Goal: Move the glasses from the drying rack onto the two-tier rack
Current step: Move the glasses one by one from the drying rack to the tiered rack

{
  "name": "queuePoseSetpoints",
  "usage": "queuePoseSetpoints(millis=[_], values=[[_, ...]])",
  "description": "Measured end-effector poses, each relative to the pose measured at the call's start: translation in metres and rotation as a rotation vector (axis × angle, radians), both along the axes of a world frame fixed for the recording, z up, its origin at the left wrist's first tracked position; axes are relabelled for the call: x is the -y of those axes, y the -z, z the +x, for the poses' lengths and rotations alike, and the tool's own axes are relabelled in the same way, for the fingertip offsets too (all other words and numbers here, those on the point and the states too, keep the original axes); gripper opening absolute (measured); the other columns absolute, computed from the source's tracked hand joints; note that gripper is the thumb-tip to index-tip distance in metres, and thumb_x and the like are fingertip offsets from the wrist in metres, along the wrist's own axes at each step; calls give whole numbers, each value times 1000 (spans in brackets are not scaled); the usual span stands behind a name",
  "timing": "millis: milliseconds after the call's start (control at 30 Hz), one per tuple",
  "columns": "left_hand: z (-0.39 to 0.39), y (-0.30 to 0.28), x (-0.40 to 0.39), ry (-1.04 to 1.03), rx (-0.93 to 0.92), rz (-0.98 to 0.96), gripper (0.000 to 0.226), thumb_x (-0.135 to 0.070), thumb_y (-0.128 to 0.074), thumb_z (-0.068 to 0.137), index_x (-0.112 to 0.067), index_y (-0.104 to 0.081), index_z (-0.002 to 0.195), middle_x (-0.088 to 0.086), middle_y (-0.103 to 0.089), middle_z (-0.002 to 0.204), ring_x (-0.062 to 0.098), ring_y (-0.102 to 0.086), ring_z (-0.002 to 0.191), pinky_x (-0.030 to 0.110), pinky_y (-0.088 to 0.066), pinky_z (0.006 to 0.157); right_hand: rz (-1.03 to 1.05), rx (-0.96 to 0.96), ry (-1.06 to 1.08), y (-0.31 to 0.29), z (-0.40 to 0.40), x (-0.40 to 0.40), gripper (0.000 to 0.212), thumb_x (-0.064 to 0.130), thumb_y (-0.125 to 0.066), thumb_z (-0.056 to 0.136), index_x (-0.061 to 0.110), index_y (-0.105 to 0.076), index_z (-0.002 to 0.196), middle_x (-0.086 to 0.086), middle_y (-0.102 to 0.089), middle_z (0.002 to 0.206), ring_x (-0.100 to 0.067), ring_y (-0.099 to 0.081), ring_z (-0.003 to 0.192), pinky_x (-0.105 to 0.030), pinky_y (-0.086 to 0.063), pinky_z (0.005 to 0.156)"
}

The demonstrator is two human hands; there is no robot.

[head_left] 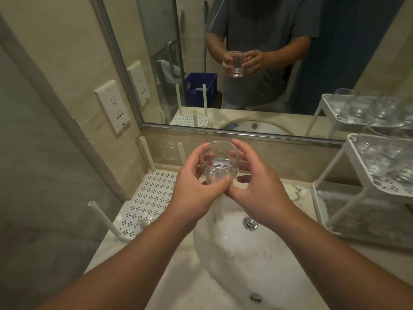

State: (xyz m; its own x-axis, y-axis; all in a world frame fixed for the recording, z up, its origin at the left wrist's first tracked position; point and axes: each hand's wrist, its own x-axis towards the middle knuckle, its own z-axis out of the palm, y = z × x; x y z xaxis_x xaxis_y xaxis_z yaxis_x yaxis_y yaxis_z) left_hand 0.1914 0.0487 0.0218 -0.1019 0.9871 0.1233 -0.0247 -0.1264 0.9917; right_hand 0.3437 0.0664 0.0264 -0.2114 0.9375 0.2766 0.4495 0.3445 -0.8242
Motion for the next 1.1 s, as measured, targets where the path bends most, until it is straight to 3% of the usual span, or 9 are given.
queuePoseSetpoints(millis=[267, 433, 567, 700, 800, 967, 1100], values=[[42, 5, -4, 207, 48, -39, 80, -24, -79, 60, -33, -53, 135, 1, -58, 133, 8, -57, 125, 32, -52, 97, -35, -55, 61, 12, 42, 7, 92, 30, -82, 75, 52, -27, 145, 23, -52, 137, 4, -52, 121, -28, -52, 94], [90, 20, -8, 305, 73, -104, 76, -5, -72, 69, -27, -51, 139, 2, -57, 131, 7, -62, 116, 24, -52, 87, -89, -82, 161, 28, 86, 16, 94, 32, -84, 71, 51, -28, 144, 21, -52, 139, 0, -55, 120, -33, -51, 97], [138, 31, -9, 392, 116, -193, 81, -17, -77, 57, -29, -53, 134, 6, -55, 134, 14, -57, 122, 38, -50, 101, -103, -104, 270, 45, 131, 26, 91, 28, -85, 68, 49, -35, 141, 20, -57, 131, 1, -58, 112, -30, -53, 89], [189, 42, -9, 497, 147, -282, 76, -3, -71, 64, -24, -53, 134, 10, -53, 131, 21, -54, 124, 35, -50, 98, -134, -125, 366, 64, 181, 37, 90, 20, -89, 67, 44, -41, 140, 23, -58, 123, 2, -60, 105, -22, -52, 83], [227, 49, -8, 563, 172, -348, 76, 1, -67, 63, -20, -53, 135, 11, -52, 127, 29, -53, 126, 40, -48, 100, -156, -132, 436, 74, 218, 48, 89, 22, -91, 66, 43, -44, 139, 21, -61, 121, 3, -61, 102, -22, -53, 85], [284, 61, -5, 643, 130, -416, 79, 3, -66, 61, -19, -52, 136, 8, -55, 127, 22, -57, 122, 32, -52, 93, -201, -131, 510, 88, 272, 63, 92, 29, -92, 62, 41, -44, 139, 18, -62, 122, 1, -64, 103, -25, -55, 86], [326, 72, -6, 692, 73, -461, 83, 3, -65, 59, -20, -51, 137, 6, -56, 132, 8, -59, 119, 36, -51, 100, -227, -117, 573, 102, 310, 72, 90, 28, -90, 61, 45, -42, 136, 20, -60, 124, 5, -60, 105, -17, -52, 84]])
